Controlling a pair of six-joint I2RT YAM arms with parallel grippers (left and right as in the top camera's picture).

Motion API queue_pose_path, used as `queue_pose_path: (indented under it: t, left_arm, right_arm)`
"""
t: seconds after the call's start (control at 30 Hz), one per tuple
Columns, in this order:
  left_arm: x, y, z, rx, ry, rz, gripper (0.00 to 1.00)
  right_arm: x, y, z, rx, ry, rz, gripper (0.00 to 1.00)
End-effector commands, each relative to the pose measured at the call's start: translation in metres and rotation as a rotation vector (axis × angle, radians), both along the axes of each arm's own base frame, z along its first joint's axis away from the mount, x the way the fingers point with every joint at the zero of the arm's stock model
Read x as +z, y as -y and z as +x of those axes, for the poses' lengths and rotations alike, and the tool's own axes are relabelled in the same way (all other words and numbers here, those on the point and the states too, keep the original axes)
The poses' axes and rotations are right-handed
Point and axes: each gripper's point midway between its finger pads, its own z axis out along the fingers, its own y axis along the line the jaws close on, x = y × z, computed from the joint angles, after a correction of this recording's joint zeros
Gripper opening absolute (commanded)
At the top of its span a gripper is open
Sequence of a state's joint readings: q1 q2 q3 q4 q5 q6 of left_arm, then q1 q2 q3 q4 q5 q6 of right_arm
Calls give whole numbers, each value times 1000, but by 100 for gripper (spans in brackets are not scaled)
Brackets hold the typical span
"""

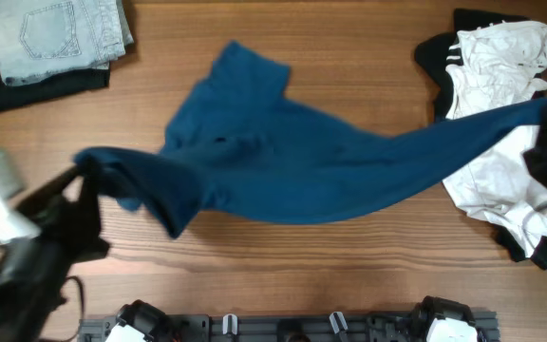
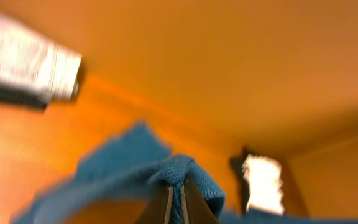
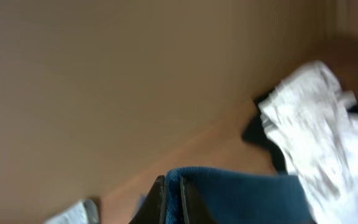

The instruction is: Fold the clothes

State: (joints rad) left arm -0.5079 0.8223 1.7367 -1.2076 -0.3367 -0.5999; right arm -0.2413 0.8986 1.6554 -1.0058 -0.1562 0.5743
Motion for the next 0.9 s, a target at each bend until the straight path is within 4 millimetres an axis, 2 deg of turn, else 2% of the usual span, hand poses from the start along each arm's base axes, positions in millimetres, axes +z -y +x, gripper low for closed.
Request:
queue_pose_path:
  t: [0.0, 0.07, 0.1, 0.17, 0.23, 0.27, 0.33, 0.37, 0.43, 0.5, 0.53, 0.6, 0.63, 0.67, 0.7, 0.77, 0.8, 0.83, 0.87]
  left_arm:
    - [50, -15, 2, 63, 155, 55, 4]
    - [81, -34, 1, 175, 243, 31, 4]
    - [98, -48, 2, 258, 291, 26, 4]
    - [122, -61, 8, 368, 359, 72, 4]
    - [135, -59, 25, 423, 393, 109, 4]
    - [137, -54, 36, 428, 392, 128, 4]
    - [126, -35, 75, 441, 342, 182, 4]
    - [116, -26, 98, 453, 304, 216, 4]
    - [83, -13, 163, 495, 209, 300, 4]
    - [54, -9, 210, 526, 143, 351, 4]
    - [27, -5, 248, 523, 96, 381, 4]
    - [-14, 1, 298, 484, 37, 403, 4]
    - [-42, 0, 328, 461, 2, 411, 4]
    - [-63, -2, 348, 449, -22, 414, 4]
    - [-94, -5, 375, 428, -53, 414, 4]
    - [-132, -10, 404, 401, -90, 410, 4]
    - [-170, -17, 428, 379, -123, 400, 4]
    - [-190, -21, 440, 357, -138, 391, 4]
    - [-211, -24, 451, 332, -153, 379, 17]
  right_arm:
    - [55, -1, -16, -10, 129, -78, 4]
    - [78, 1, -16, -22, 178, -88, 4]
    - [87, 2, -10, -23, 192, -87, 4]
    - [95, 6, 9, -20, 199, -73, 4]
    - [93, 11, 32, -15, 180, -52, 4]
    - [86, 14, 51, -6, 151, -33, 4]
    - [63, 21, 89, 2, 75, 4, 4]
    - [47, 26, 110, -1, 25, 26, 4]
    - [3, 37, 157, -2, -95, 56, 4]
    - [-30, 44, 187, -6, -179, 83, 4]
    - [-50, 46, 203, -7, -223, 100, 4]
    - [-82, 48, 228, -5, -290, 121, 4]
    - [-102, 45, 244, 6, -327, 127, 4]
    - [-119, 42, 257, 16, -358, 131, 4]
    - [-145, 34, 274, 37, -401, 136, 4]
    - [-178, 20, 297, 65, -450, 134, 4]
    - [-210, 3, 316, 79, -491, 123, 4]
    - [-227, -9, 326, 83, -509, 106, 4]
    - [-244, -20, 336, 78, -529, 85, 4]
